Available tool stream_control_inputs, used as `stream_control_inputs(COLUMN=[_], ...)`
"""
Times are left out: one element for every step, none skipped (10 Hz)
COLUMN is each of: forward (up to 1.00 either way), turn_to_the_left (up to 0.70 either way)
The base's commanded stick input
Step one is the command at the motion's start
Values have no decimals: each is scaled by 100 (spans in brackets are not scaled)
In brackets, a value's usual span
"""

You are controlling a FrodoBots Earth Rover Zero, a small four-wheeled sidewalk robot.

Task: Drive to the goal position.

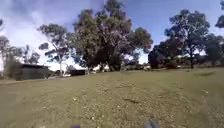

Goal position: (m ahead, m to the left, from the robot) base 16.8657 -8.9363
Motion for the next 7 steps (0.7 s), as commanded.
stream_control_inputs(forward=[70, 70, 70, 70, 70, 70, 70], turn_to_the_left=[0, 0, 0, 0, 0, 0, 0])
